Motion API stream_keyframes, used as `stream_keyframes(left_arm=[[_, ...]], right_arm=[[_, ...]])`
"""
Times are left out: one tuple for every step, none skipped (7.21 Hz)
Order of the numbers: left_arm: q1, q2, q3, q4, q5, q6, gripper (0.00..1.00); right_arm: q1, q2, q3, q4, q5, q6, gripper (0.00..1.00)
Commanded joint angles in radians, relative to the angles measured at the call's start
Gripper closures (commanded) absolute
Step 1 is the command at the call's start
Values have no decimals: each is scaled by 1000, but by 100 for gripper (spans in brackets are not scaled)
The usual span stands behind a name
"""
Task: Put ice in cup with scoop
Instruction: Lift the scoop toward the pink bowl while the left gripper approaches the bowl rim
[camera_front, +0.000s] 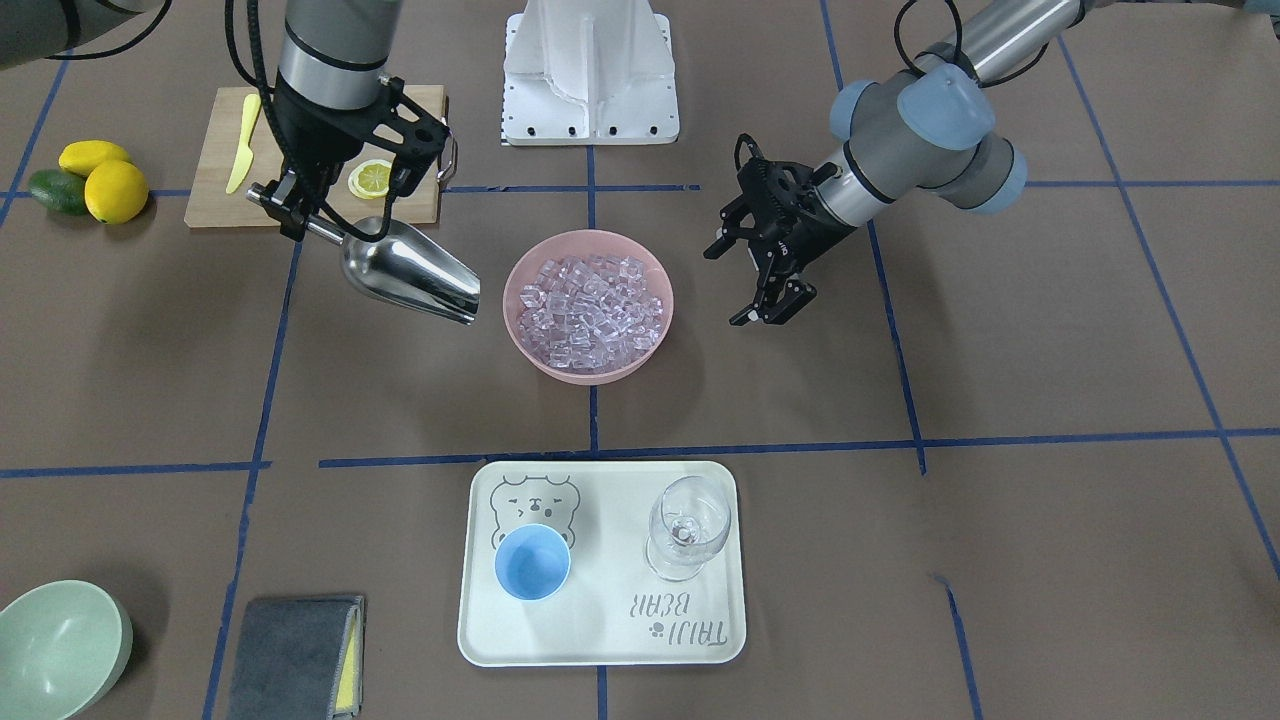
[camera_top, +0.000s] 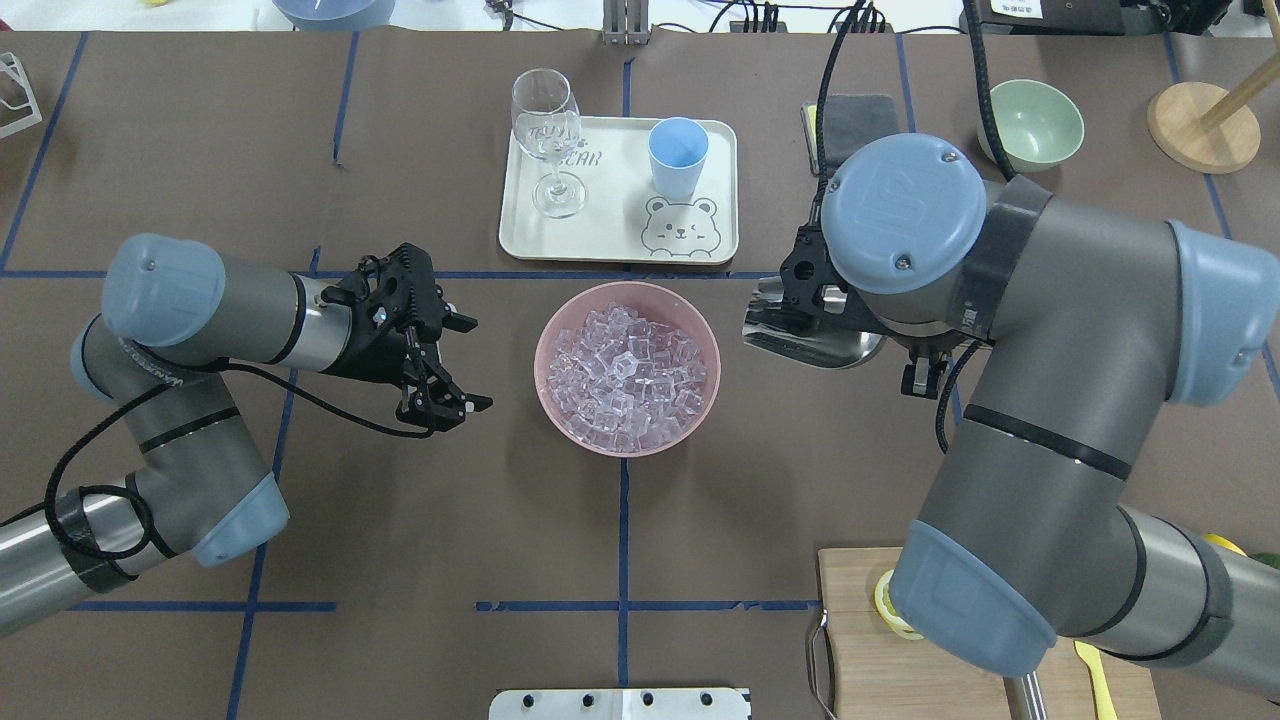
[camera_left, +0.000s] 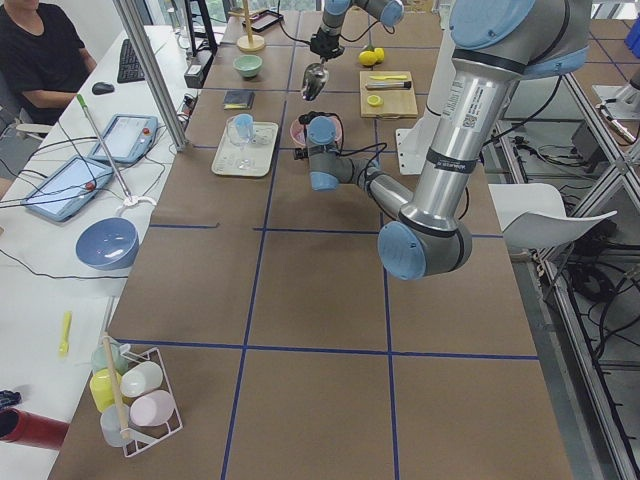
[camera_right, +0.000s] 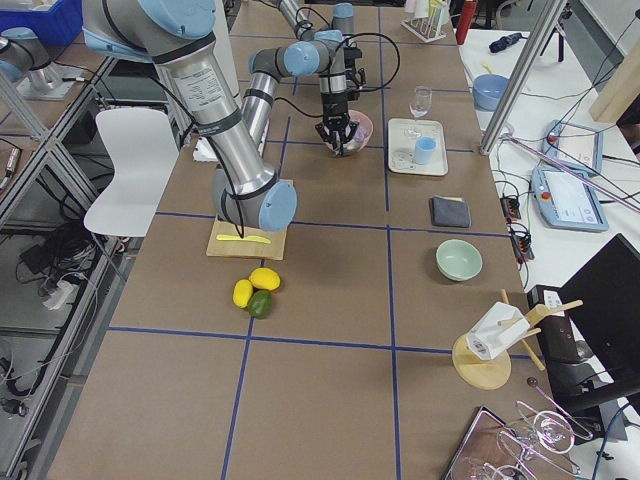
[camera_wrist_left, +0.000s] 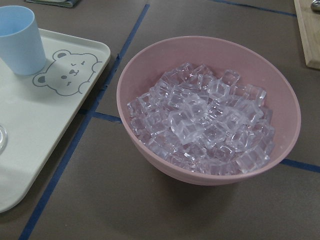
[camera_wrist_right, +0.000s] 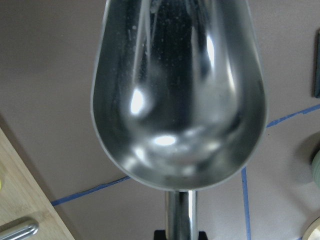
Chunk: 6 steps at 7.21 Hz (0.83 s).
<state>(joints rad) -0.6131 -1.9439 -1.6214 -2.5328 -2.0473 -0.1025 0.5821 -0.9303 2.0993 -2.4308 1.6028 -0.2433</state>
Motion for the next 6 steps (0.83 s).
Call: stream_keyframes(left_arm=[[53, -9, 26, -1, 12, 1, 0], [67, -12, 28, -1, 12, 1, 0], [78, -29, 28, -1, 51, 1, 0], [111, -36, 38, -1, 112, 1, 0], [128, -53, 46, -1, 136, 1, 0], [128, -50, 49, -1, 137, 3, 0]], right_arm=[[-17, 27, -33, -37, -1, -85, 100], [-18, 62, -33, -89, -1, -106, 100], [-18, 109, -33, -156, -1, -146, 100], [-18, 155, -54, -187, -1, -199, 100], [-18, 172, -88, -192, -4, -209, 100], [-18, 209, -128, -194, -35, -234, 100]])
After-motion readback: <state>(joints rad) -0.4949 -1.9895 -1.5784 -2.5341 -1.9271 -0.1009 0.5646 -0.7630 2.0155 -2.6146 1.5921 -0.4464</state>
